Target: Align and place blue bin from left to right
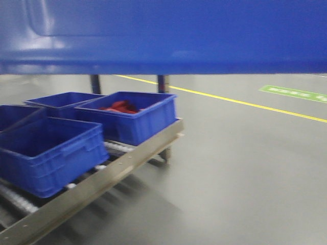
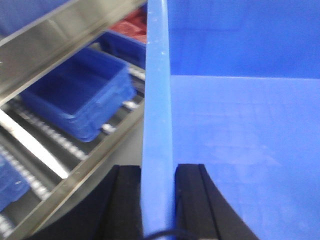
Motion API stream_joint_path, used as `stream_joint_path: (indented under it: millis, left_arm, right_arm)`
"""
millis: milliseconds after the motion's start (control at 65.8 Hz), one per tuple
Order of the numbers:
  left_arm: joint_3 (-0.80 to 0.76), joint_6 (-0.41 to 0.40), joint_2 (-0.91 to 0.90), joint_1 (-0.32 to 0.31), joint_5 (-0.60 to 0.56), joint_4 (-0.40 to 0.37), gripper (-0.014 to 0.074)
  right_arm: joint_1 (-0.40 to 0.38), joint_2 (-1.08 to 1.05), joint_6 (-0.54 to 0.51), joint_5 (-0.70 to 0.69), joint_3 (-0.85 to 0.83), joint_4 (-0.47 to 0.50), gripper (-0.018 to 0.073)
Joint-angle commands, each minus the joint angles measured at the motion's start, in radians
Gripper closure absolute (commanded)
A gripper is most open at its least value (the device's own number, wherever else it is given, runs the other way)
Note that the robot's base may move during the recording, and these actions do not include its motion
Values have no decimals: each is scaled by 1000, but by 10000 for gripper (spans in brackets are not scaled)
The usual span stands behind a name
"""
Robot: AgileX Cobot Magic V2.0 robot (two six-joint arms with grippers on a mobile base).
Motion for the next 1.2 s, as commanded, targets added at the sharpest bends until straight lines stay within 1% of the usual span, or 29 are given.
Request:
stream_joint_path:
  millis: [0, 1185]
  left_arm:
    - [-13, -6, -6, -12, -145, -9, 707]
    - [-13, -6, -6, -12, -145, -9, 707]
  right_arm:
    - [9, 0, 5, -264, -10, -18, 638]
    - [9, 0, 5, -264, -10, -18, 638]
